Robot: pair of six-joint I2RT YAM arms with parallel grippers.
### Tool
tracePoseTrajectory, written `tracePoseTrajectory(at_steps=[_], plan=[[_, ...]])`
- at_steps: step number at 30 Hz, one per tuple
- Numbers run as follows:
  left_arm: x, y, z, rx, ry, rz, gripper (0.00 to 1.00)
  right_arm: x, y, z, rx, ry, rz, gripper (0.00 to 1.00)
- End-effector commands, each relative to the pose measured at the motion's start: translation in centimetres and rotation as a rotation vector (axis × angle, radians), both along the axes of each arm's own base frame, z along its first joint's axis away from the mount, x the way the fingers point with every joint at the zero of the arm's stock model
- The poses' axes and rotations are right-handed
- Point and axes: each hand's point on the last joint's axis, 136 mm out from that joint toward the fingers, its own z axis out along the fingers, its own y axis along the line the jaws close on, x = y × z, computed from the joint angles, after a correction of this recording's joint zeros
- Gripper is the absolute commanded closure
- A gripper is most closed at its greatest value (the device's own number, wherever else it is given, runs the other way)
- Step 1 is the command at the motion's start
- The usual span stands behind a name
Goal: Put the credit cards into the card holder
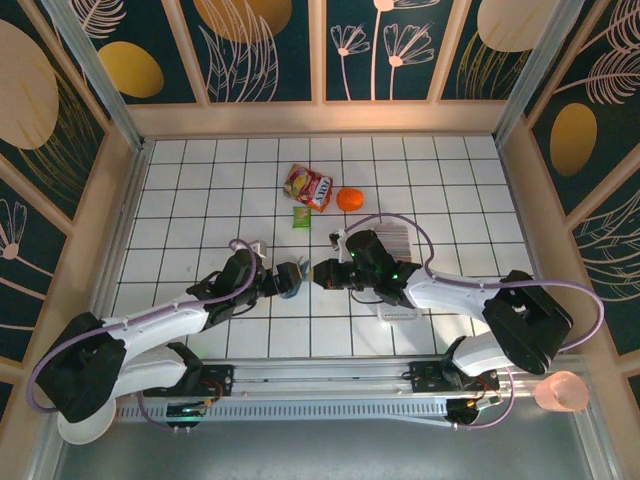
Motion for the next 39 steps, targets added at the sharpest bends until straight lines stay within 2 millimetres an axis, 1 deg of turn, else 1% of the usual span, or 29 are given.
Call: tracePoseTrajectory(at_steps=[1, 3, 5, 6, 10, 13, 14, 16, 20, 23, 25, 29, 34, 36, 39], plan=[[0.2, -0.2, -0.1, 0.030, 0.000, -0.015, 0.12, 0.2, 1.1, 2.7, 0.069, -0.039, 0.013, 1.00], [0.3, 0.0, -0.4, 0.057, 0.010, -0.013, 0.14, 0.2, 1.0, 2.5, 0.062, -0.037, 0.009, 1.00], [0.5, 0.3, -0.6, 0.082, 0.010, -0.001, 0.21, 0.2, 0.9, 2.5, 0.057, -0.037, 0.007, 1.00], [0.5, 0.4, -0.7, 0.087, 0.010, 0.000, 0.22, 0.2, 0.9, 2.4, 0.054, -0.036, 0.008, 1.00], [0.9, 0.6, -0.5, 0.099, -0.002, 0.022, 0.31, 0.2, 0.5, 1.8, 0.027, -0.033, -0.003, 1.00], [1.1, 1.0, -0.5, 0.095, -0.014, 0.047, 0.41, 0.3, 0.1, 1.1, -0.008, -0.031, -0.017, 1.00], [1.1, 1.0, -0.4, 0.089, -0.018, 0.051, 0.46, 0.4, -0.1, 0.9, -0.018, -0.033, -0.022, 1.00], [1.0, 1.0, -0.7, 0.087, -0.012, 0.049, 0.53, 0.5, -0.4, 0.6, -0.037, -0.033, -0.033, 1.00], [0.6, 1.0, -1.6, 0.101, 0.016, 0.037, 0.70, 1.1, -1.3, -0.2, -0.083, -0.037, -0.063, 1.00], [0.3, 1.2, -1.9, 0.099, 0.028, 0.042, 0.78, 1.6, -2.1, -0.7, -0.110, -0.038, -0.085, 1.00], [0.0, 1.4, -2.0, 0.086, 0.037, 0.050, 0.80, 1.9, -2.6, -1.1, -0.136, -0.042, -0.101, 1.00], [-0.8, 1.7, -2.3, 0.010, 0.066, 0.094, 0.89, 2.8, -4.4, -2.7, -0.242, -0.049, -0.145, 1.00], [-1.8, 1.0, -2.4, -0.145, 0.088, 0.114, 0.90, 3.5, -5.5, -4.2, -0.315, -0.044, -0.153, 1.00], [-2.0, 0.8, -2.5, -0.156, 0.091, 0.095, 0.81, 3.5, -5.6, -4.6, -0.319, -0.039, -0.148, 1.00], [-1.8, 1.0, -2.8, -0.108, 0.097, 0.097, 0.70, 3.4, -5.7, -5.2, -0.332, -0.031, -0.138, 1.00]])
